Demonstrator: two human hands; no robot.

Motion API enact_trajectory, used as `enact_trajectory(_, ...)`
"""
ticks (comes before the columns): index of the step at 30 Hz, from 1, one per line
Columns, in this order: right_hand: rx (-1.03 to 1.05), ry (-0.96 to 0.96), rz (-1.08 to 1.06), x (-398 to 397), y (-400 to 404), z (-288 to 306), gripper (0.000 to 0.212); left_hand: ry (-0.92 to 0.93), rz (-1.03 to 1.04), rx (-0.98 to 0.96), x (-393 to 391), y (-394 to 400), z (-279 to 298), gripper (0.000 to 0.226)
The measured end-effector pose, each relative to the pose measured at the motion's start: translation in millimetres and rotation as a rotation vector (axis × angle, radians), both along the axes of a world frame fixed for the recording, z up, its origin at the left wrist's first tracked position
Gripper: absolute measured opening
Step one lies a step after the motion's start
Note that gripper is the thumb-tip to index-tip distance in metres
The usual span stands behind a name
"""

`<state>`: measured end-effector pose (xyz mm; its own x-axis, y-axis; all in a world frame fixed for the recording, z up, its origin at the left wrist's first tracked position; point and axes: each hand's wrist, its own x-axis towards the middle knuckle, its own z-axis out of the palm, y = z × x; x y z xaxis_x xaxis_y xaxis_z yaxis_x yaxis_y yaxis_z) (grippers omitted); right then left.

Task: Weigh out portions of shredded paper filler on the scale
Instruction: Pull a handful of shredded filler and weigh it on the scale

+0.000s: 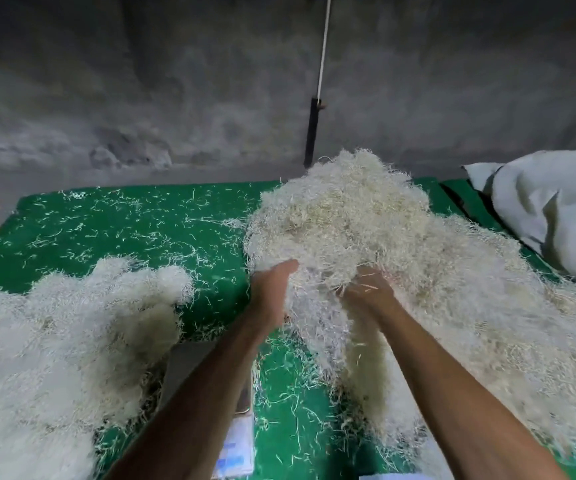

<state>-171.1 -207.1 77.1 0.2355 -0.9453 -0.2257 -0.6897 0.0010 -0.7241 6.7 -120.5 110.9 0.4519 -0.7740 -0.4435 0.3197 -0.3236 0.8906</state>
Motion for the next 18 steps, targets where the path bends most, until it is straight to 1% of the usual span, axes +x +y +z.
enact_trajectory(1,-0.066,0.144,0.110,2.2,-1.2,3.7,0.020,0.067,0.021,-0.037,5.4,4.1,5.3,0.052)
enact_trajectory(2,-0.092,0.293,0.171,7.4,-3.7,14.2,0.016,0.112,0.053,-0.042,13.2,8.7,8.0,0.047)
enact_trajectory(3,-0.143,0.367,0.139,13.7,-8.4,22.0,0.020,0.216,0.085,-0.070,22.1,13.4,11.4,0.047)
enact_trajectory(4,-0.180,0.476,0.119,21.0,-10.0,33.2,0.030,0.261,0.105,-0.072,30.0,17.4,14.8,0.057)
enact_trajectory(5,-0.237,0.563,0.096,29.6,-5.3,48.0,0.037,0.242,0.135,-0.068,35.6,25.8,18.5,0.072)
enact_trajectory(6,-0.313,0.633,0.076,36.8,-0.1,61.0,0.041,0.150,0.137,-0.039,38.6,36.5,24.1,0.086)
enact_trajectory(7,-0.399,0.665,0.077,43.0,9.0,73.5,0.043,0.117,0.138,-0.044,43.5,48.4,32.3,0.095)
enact_trajectory(8,-0.475,0.649,0.080,48.3,15.1,80.3,0.041,0.132,0.156,-0.014,45.1,61.4,44.7,0.099)
enact_trajectory(9,-0.508,0.604,0.097,53.5,24.2,89.2,0.036,0.126,0.158,-0.038,46.4,75.2,52.7,0.101)
enact_trajectory(11,-0.489,0.452,0.200,62.4,46.0,98.8,0.026,0.139,0.101,-0.062,41.7,98.4,67.5,0.098)
enact_trajectory(12,-0.460,0.364,0.285,68.1,57.5,99.8,0.026,0.154,0.118,-0.083,44.2,107.9,70.5,0.091)
enact_trajectory(13,-0.422,0.272,0.369,74.3,70.1,99.5,0.031,0.226,0.137,-0.160,42.5,113.8,80.6,0.077)
enact_trajectory(14,-0.387,0.187,0.449,80.4,84.8,100.5,0.042,0.324,0.130,-0.192,42.3,120.7,93.8,0.061)
enact_trajectory(15,-0.342,0.115,0.510,85.6,100.4,100.4,0.056,0.338,0.142,-0.216,40.8,129.6,103.6,0.054)
enact_trajectory(16,-0.294,0.058,0.543,89.6,112.8,96.9,0.068,0.308,0.114,-0.208,41.7,134.5,111.3,0.058)
enact_trajectory(17,-0.245,0.020,0.558,92.8,123.9,91.0,0.075,0.276,0.071,-0.184,45.8,137.8,115.1,0.067)
enact_trajectory(18,-0.220,-0.015,0.550,96.2,133.7,84.3,0.076,0.239,0.032,-0.150,48.4,143.8,121.4,0.076)
